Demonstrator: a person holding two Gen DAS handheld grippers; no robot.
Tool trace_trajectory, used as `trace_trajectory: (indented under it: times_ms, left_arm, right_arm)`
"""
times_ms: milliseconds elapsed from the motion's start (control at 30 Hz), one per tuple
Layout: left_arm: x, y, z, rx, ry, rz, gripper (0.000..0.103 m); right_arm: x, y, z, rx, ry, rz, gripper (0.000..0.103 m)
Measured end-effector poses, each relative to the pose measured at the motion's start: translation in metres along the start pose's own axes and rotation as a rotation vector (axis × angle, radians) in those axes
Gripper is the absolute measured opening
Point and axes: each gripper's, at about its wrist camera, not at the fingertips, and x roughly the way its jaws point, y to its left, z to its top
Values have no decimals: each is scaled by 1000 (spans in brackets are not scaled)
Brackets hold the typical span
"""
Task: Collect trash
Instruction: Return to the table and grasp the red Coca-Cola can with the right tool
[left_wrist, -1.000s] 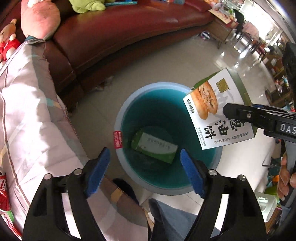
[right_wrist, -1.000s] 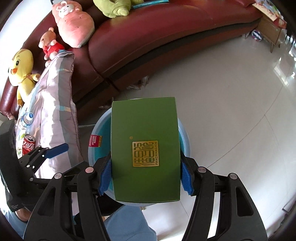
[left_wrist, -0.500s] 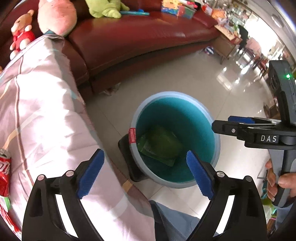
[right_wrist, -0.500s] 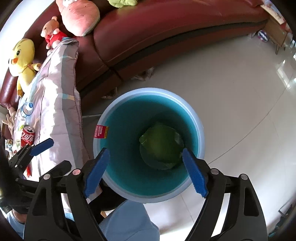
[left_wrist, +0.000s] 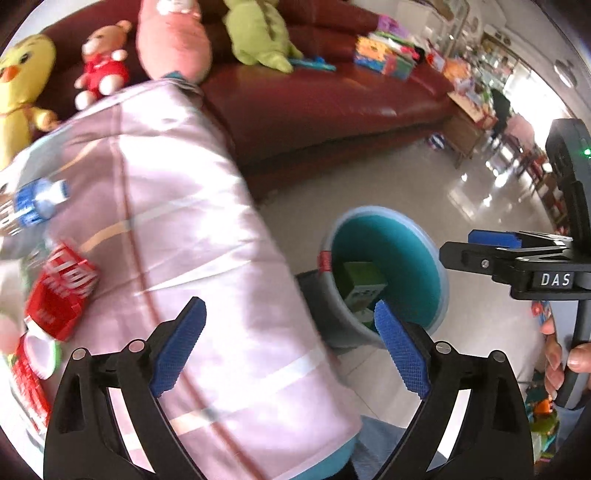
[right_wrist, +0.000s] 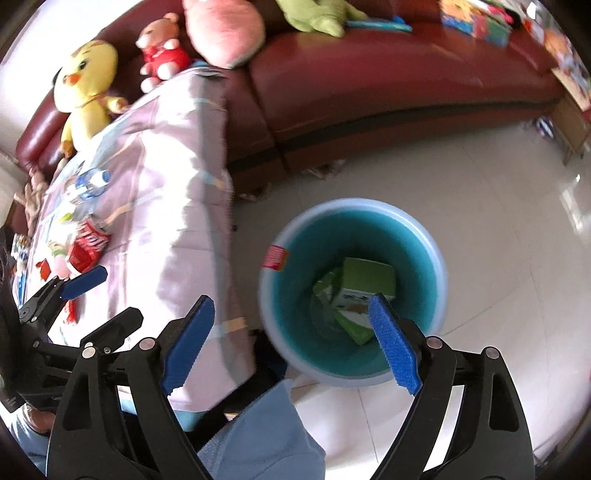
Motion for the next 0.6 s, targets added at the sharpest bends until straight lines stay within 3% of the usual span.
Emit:
trace_trajectory:
  times_ms: [233, 600]
  left_arm:
    - [-44, 67, -31, -73, -54, 55, 94]
    - [-95, 205, -72, -300, -95, 140, 95]
  right_arm:
    - [-5, 79, 4, -119, -5, 37, 85]
    - [22, 203, 21, -261, 62, 71, 85]
